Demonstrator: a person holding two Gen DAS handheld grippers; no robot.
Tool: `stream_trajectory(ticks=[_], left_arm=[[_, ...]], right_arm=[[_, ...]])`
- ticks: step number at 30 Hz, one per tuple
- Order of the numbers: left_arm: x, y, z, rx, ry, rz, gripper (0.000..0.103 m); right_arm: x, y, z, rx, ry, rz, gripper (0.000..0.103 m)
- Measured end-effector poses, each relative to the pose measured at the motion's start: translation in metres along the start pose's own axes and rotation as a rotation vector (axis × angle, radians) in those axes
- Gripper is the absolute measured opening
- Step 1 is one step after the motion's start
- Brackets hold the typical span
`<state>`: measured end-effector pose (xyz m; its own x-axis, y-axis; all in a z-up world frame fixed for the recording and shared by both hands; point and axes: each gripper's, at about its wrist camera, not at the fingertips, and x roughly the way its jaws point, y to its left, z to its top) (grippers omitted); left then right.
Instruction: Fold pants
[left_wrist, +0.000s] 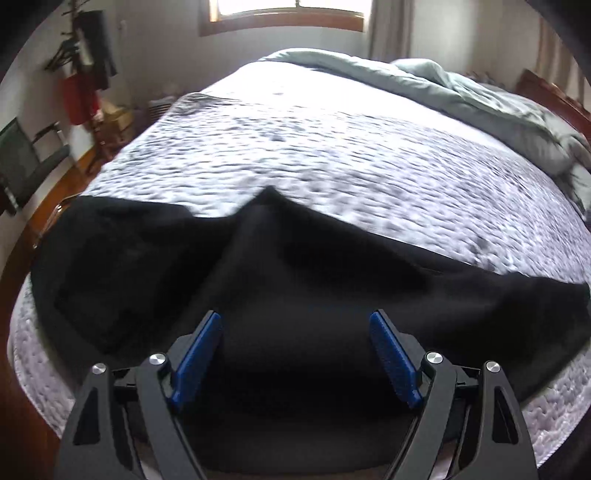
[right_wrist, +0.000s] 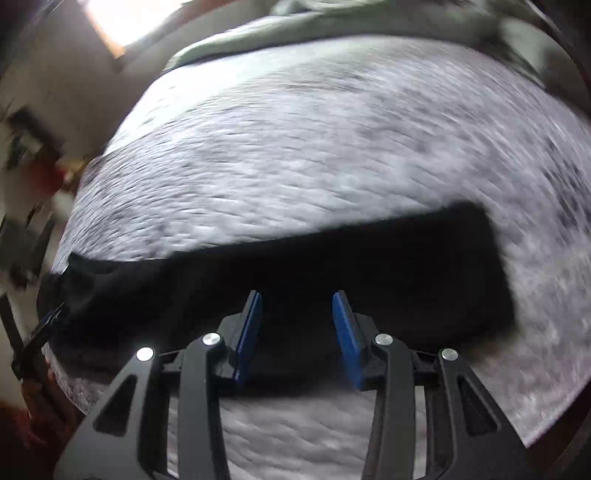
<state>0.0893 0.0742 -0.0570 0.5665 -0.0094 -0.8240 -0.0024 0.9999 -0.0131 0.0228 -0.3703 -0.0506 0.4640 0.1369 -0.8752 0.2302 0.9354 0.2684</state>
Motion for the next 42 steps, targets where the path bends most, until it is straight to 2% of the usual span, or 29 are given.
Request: stream_trajectory(ticks=[2, 5, 12, 18, 20, 21, 22, 25, 26, 29, 30, 31, 34, 35, 38, 40, 41, 42], left_arm=[[0.004, -0.017, 0.000, 0.019, 0.006, -0.008, 0.083], [0.010, -0.039, 0.002, 0.033, 0.020, -0.009, 0.083], [0.009, -0.055, -0.005, 0.019, 0.041, 0.008, 0.083], [0.002, -0.051, -0.013, 0.013, 0.045, 0.022, 0.085], [0.001, -0.050, -0.014, 0.013, 0.045, 0.028, 0.086], [0.001, -0.050, -0.014, 0.012, 0.046, 0.032, 0.086], [0.001, -0.049, -0.014, 0.012, 0.047, 0.037, 0.086], [-0.005, -0.046, -0.014, -0.004, 0.023, 0.053, 0.086], [-0.009, -0.044, -0.014, -0.008, 0.005, 0.063, 0.086], [-0.009, -0.042, -0.017, -0.003, -0.020, 0.103, 0.087], [-0.005, -0.041, -0.019, -0.003, -0.011, 0.102, 0.089], [0.000, -0.039, -0.021, -0.007, 0.003, 0.097, 0.089], [0.023, -0.038, -0.030, -0.006, 0.079, 0.087, 0.093], [0.028, -0.039, -0.033, -0.005, 0.081, 0.087, 0.094], [0.026, -0.039, -0.034, 0.015, 0.063, 0.088, 0.095], [0.024, -0.035, -0.032, 0.002, 0.073, 0.073, 0.094], [0.021, -0.030, -0.030, -0.006, 0.081, 0.066, 0.094], [0.018, -0.027, -0.029, -0.011, 0.085, 0.062, 0.094]], right_arm=[[-0.006, -0.038, -0.013, 0.083, 0.013, -0.017, 0.041], [-0.012, -0.073, -0.030, 0.158, 0.021, 0.002, 0.041], [0.004, -0.102, -0.039, 0.298, 0.054, 0.066, 0.057], [0.025, -0.122, -0.028, 0.405, 0.012, 0.163, 0.060], [0.029, -0.125, -0.021, 0.412, 0.000, 0.168, 0.047], [0.028, -0.125, -0.016, 0.398, -0.011, 0.161, 0.017], [0.027, -0.124, -0.012, 0.388, -0.016, 0.174, 0.010], [-0.003, -0.117, 0.004, 0.313, -0.093, 0.196, 0.009], [-0.024, -0.113, 0.009, 0.270, -0.144, 0.193, 0.009], [-0.060, -0.120, 0.011, 0.264, -0.226, 0.155, 0.009], [-0.065, -0.131, 0.005, 0.274, -0.236, 0.104, 0.009], [-0.062, -0.138, 0.003, 0.272, -0.225, 0.055, 0.009], [-0.021, -0.172, -0.015, 0.321, -0.091, -0.079, 0.009], [-0.004, -0.180, -0.022, 0.334, -0.044, -0.097, 0.010], [-0.003, -0.186, -0.028, 0.368, -0.066, -0.081, 0.011], [-0.011, -0.178, -0.024, 0.339, -0.059, -0.126, 0.021], [-0.017, -0.172, -0.022, 0.309, -0.054, -0.157, 0.023], [-0.026, -0.165, -0.019, 0.279, -0.055, -0.204, 0.032]])
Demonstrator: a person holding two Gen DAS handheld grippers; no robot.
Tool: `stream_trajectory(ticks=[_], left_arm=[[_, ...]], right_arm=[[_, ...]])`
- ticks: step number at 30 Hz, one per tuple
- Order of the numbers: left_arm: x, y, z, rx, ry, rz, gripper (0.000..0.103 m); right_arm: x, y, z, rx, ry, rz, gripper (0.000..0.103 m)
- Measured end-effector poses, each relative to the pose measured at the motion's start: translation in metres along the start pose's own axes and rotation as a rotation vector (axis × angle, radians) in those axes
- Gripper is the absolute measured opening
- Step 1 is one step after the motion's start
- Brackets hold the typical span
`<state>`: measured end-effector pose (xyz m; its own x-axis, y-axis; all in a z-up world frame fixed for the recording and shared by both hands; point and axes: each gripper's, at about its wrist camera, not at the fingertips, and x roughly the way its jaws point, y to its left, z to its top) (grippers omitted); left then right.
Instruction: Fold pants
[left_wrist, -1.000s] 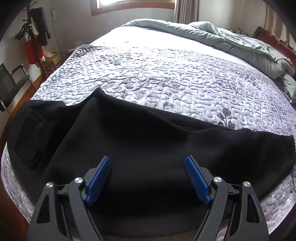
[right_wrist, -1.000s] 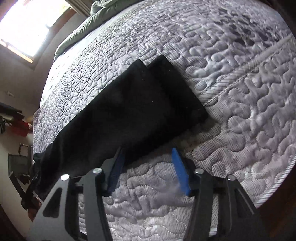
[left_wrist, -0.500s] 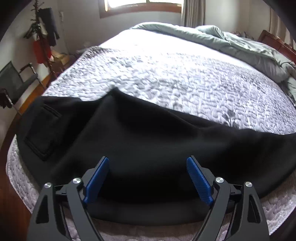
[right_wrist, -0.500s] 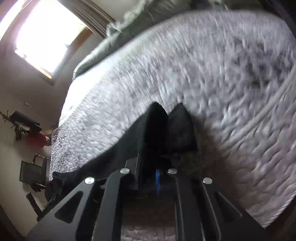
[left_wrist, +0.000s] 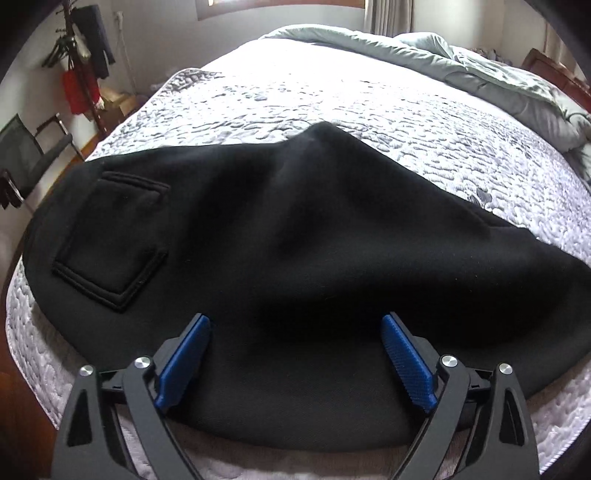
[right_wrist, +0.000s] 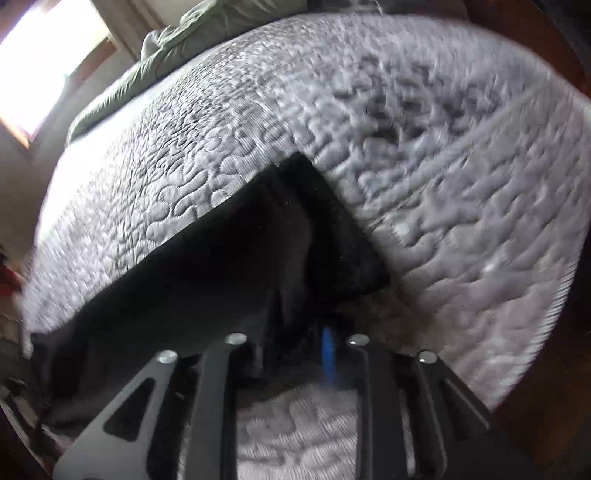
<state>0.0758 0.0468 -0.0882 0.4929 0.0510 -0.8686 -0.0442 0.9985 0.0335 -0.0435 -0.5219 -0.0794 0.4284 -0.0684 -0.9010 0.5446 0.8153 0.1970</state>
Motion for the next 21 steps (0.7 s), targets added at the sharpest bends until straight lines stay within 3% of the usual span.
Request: stream_trajectory(ticks=[1, 3, 5, 9, 13, 16, 21], left_arm=[[-0.004, 0.006, 0.001, -0.005, -0.001, 0.001, 0.094], [-0.012, 0.018, 0.002, -0.017, -0.002, 0.004, 0.094], [-0.020, 0.028, 0.006, -0.027, -0.003, -0.011, 0.094], [-0.035, 0.036, 0.017, -0.042, -0.019, -0.042, 0.094], [-0.037, 0.026, 0.039, -0.070, -0.009, -0.107, 0.094], [-0.036, 0.013, 0.052, -0.038, -0.020, -0.112, 0.094], [-0.029, 0.010, 0.073, -0.042, -0.042, -0.107, 0.094]], right_arm=[[-0.013, 0.005, 0.000, -0.020, -0.026, -0.041, 0.040], [-0.040, 0.016, -0.007, -0.042, -0.087, -0.118, 0.045], [-0.060, 0.031, -0.006, -0.080, -0.139, -0.146, 0.046], [-0.078, 0.092, -0.005, -0.230, -0.165, 0.011, 0.048], [-0.051, 0.180, -0.026, -0.390, -0.035, 0.348, 0.048], [-0.025, 0.247, -0.048, -0.586, 0.043, 0.438, 0.048], [0.014, 0.321, -0.057, -0.746, 0.164, 0.541, 0.048]])
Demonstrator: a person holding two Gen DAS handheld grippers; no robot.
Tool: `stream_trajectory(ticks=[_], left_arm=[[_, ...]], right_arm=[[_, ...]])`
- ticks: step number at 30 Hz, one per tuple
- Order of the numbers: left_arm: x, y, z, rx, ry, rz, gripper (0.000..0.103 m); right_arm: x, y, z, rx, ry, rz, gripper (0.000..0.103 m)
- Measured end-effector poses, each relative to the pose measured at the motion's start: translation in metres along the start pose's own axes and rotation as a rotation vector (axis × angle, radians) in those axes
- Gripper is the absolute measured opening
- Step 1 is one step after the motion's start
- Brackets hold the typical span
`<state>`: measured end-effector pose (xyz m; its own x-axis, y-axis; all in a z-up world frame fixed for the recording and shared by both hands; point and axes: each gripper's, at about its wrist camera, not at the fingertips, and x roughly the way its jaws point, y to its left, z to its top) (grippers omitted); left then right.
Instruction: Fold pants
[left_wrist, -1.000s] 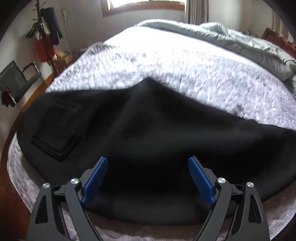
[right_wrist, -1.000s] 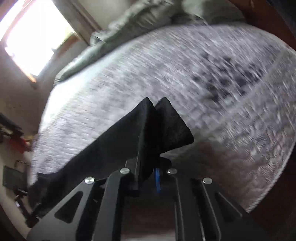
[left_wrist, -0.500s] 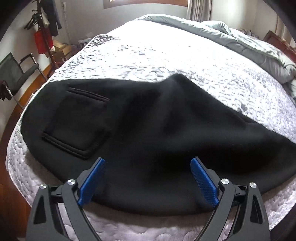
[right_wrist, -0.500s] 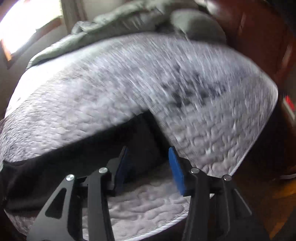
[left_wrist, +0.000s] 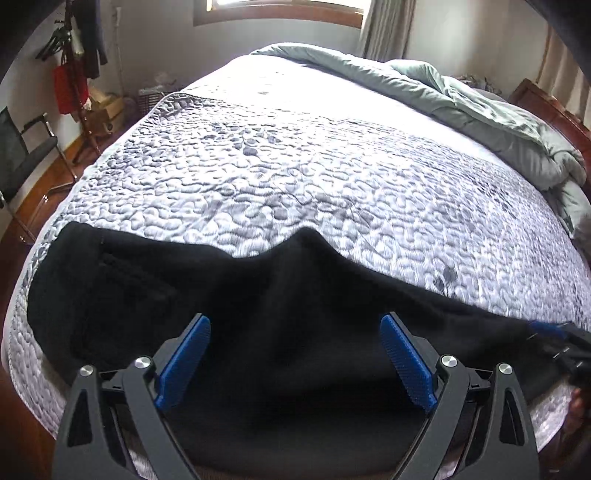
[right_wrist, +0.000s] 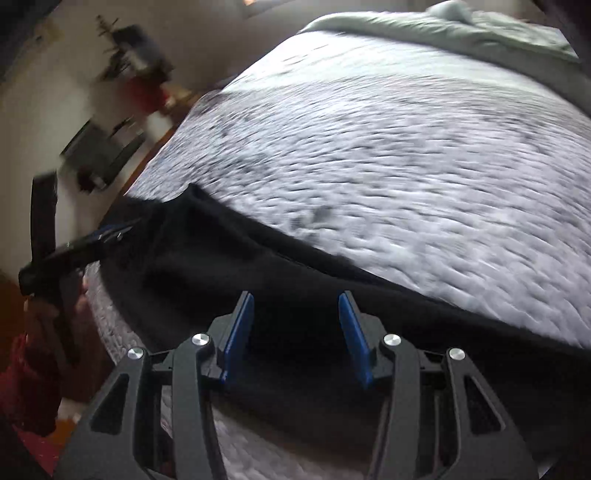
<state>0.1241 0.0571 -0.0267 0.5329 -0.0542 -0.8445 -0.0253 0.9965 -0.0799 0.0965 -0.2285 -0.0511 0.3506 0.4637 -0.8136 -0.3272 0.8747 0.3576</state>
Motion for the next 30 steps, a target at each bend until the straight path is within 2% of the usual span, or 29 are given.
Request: stream_trajectory(ticks=[5, 7, 12, 15, 17, 18, 19, 20, 23, 27, 28, 30], left_arm=[[0.026, 0.001, 0.013, -0.012, 0.040, 0.013, 0.094], [0.036, 0.002, 0.013, -0.013, 0.049, 0.041, 0.094], [0.062, 0.010, 0.011, -0.041, 0.094, 0.069, 0.094], [0.067, 0.014, 0.009, -0.041, 0.088, 0.075, 0.094], [0.068, 0.016, 0.010, -0.041, 0.083, 0.073, 0.094], [0.068, 0.017, 0.010, -0.043, 0.082, 0.072, 0.094], [0.068, 0.017, 0.010, -0.045, 0.081, 0.070, 0.094], [0.068, 0.017, 0.011, -0.047, 0.081, 0.069, 0.094], [0.066, 0.017, 0.012, -0.048, 0.071, 0.070, 0.094], [0.053, 0.022, 0.010, -0.096, -0.014, 0.092, 0.094], [0.054, 0.024, 0.009, -0.102, -0.021, 0.098, 0.094], [0.061, 0.025, 0.005, -0.089, -0.004, 0.114, 0.094]], right_arm=[[0.033, 0.019, 0.017, -0.120, 0.079, 0.033, 0.048], [0.044, 0.023, 0.020, -0.152, 0.107, 0.034, 0.052], [0.059, 0.021, 0.022, -0.165, 0.140, 0.015, 0.055], [0.072, 0.020, 0.021, -0.179, 0.149, 0.004, 0.056], [0.075, 0.023, 0.019, -0.217, 0.138, -0.022, 0.040], [0.076, 0.026, 0.018, -0.249, 0.131, -0.043, 0.028], [0.075, 0.027, 0.018, -0.259, 0.127, -0.029, 0.008], [0.076, 0.027, 0.019, -0.249, 0.132, 0.006, 0.006], [0.070, 0.030, 0.019, -0.270, 0.106, -0.014, 0.005], [0.043, 0.025, 0.030, -0.192, -0.066, -0.019, 0.003], [0.044, 0.023, 0.031, -0.179, -0.070, -0.024, 0.003], [0.060, 0.020, 0.028, -0.169, -0.006, -0.034, 0.004]])
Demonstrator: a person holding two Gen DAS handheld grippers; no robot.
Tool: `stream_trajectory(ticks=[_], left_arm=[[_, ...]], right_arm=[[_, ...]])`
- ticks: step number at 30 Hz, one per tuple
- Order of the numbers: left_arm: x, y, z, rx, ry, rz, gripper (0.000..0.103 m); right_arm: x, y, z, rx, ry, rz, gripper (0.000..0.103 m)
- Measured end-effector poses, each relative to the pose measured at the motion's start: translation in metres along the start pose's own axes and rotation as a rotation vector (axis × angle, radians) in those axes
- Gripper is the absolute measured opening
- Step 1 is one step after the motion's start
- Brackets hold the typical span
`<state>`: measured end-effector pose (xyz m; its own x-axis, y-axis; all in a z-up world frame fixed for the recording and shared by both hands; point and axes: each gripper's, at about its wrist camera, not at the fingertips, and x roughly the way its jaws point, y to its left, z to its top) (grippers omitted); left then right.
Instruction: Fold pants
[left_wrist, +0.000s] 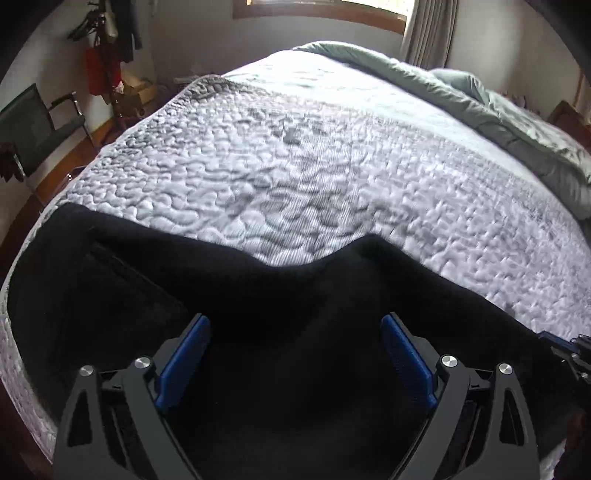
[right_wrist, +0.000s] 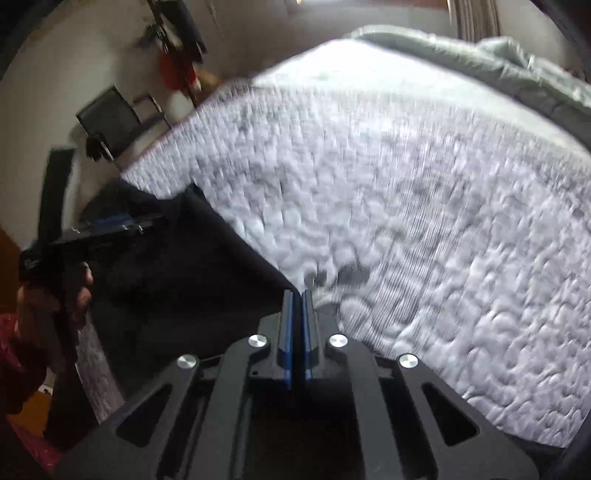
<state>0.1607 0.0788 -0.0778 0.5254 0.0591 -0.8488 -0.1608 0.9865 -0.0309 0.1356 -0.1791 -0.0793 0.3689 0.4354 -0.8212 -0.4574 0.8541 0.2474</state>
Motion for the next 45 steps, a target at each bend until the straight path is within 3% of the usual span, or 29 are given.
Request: stream_trajectory(ticks=[4, 7, 13, 15, 17, 20, 22, 27, 30, 34, 40, 45], left_arm=[[0.003, -0.005, -0.008, 0.091, -0.007, 0.048, 0.094], [-0.009, 0.000, -0.012, 0.105, -0.003, 0.022, 0.094], [-0.034, 0.029, -0.034, 0.122, -0.037, 0.102, 0.094], [-0.024, 0.034, -0.047, 0.113, 0.008, 0.102, 0.094], [-0.018, 0.027, -0.057, 0.165, -0.039, 0.150, 0.098], [-0.018, 0.023, -0.056, 0.163, -0.038, 0.171, 0.098], [-0.029, 0.028, -0.050, 0.135, -0.002, 0.123, 0.098], [-0.080, 0.059, -0.051, 0.092, -0.045, 0.096, 0.098], [-0.090, 0.103, -0.052, -0.042, 0.001, 0.047, 0.096], [-0.086, 0.158, -0.049, -0.255, 0.077, -0.098, 0.068], [-0.072, 0.184, -0.045, -0.408, 0.169, -0.336, 0.069], [-0.053, 0.192, -0.047, -0.507, 0.219, -0.372, 0.068]], right_arm=[[0.012, -0.009, -0.003, 0.068, 0.032, 0.014, 0.014], [-0.012, -0.007, -0.002, 0.082, -0.017, -0.005, 0.020], [-0.064, 0.005, -0.038, 0.107, -0.051, -0.004, 0.030], [-0.055, 0.007, -0.061, 0.131, 0.004, -0.019, 0.030], [-0.032, 0.003, -0.079, 0.151, 0.087, -0.092, 0.030], [-0.023, -0.002, -0.091, 0.189, 0.057, -0.105, 0.028], [-0.034, -0.003, -0.088, 0.234, 0.049, -0.084, 0.030], [-0.076, 0.017, -0.088, 0.188, 0.003, -0.107, 0.041], [-0.087, 0.022, -0.097, 0.202, -0.001, -0.130, 0.045], [-0.087, 0.025, -0.113, 0.222, 0.020, -0.135, 0.045], [-0.087, 0.026, -0.125, 0.261, 0.042, -0.145, 0.045], [-0.090, 0.021, -0.132, 0.285, 0.043, -0.158, 0.046]])
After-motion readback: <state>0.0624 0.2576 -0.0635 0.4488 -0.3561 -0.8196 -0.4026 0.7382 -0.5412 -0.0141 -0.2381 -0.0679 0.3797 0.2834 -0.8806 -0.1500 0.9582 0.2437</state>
